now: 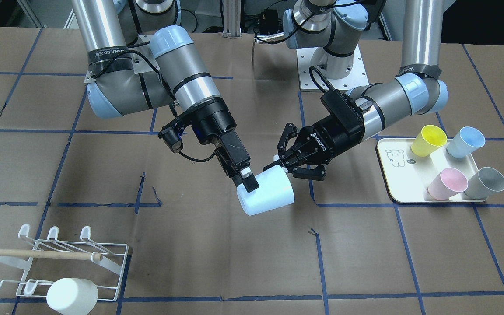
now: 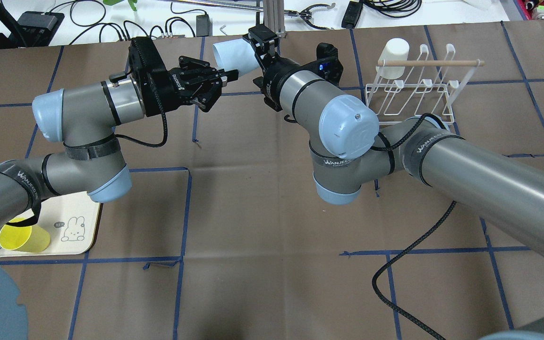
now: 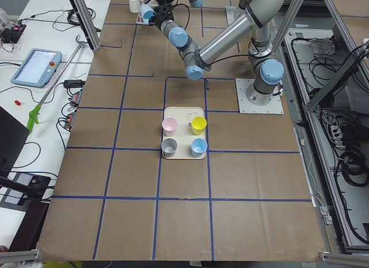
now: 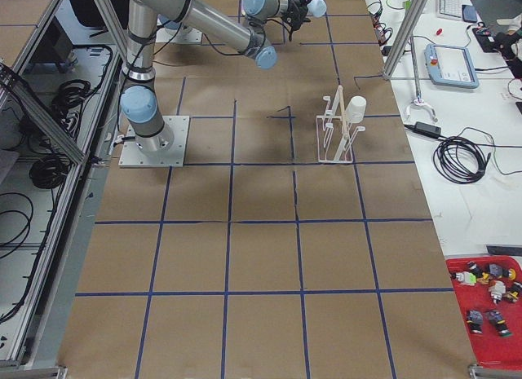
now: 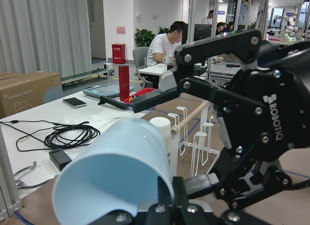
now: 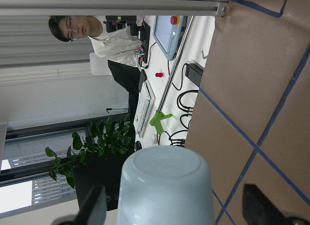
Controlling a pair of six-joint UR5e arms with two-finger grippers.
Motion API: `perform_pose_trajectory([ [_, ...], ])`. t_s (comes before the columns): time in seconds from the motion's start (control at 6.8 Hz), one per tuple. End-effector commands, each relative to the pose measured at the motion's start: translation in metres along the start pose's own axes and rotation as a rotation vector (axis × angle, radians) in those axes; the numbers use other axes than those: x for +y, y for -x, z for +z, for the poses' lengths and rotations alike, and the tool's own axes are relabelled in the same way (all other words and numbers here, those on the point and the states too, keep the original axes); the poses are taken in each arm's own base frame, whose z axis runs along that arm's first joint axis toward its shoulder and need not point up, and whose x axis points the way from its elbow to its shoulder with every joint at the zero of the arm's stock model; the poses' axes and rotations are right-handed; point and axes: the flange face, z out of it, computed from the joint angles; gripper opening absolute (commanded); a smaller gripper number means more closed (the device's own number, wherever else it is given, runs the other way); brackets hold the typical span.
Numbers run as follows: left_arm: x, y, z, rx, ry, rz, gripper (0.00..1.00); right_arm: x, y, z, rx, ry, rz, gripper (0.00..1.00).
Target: Transfer IKEA cup to right arm and place on rack
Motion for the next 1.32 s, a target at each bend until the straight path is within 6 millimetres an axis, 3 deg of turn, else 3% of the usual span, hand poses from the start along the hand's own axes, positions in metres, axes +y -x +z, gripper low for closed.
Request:
perform_pose_trajectory([
  [0.0,0.0001,-0.0006,0.0000,0.000,0.000,-0.002,0.09,-0.0011,-0.0006,0.0108,-0.001,0.003,0.007,0.99],
  [0.74,-0.0017,-0.0004,-0.0006,-0.005,0.002,-0.004,0.10,-0.0027,0.0009,0.0194,-0.004,0.004,0.008,0.98],
  [0.88,-0.0023,-0.0006,-0.0008,-0.006,0.002,-0.003,0.11,-0.0024,0.0001,0.0194,-0.002,0.007,0.006,0.90],
  [1.18,-0.0029,-0.0007,-0.0011,-0.008,0.003,-0.003,0.11,-0.0016,0.0003,0.0192,-0.004,0.015,0.006,0.61],
])
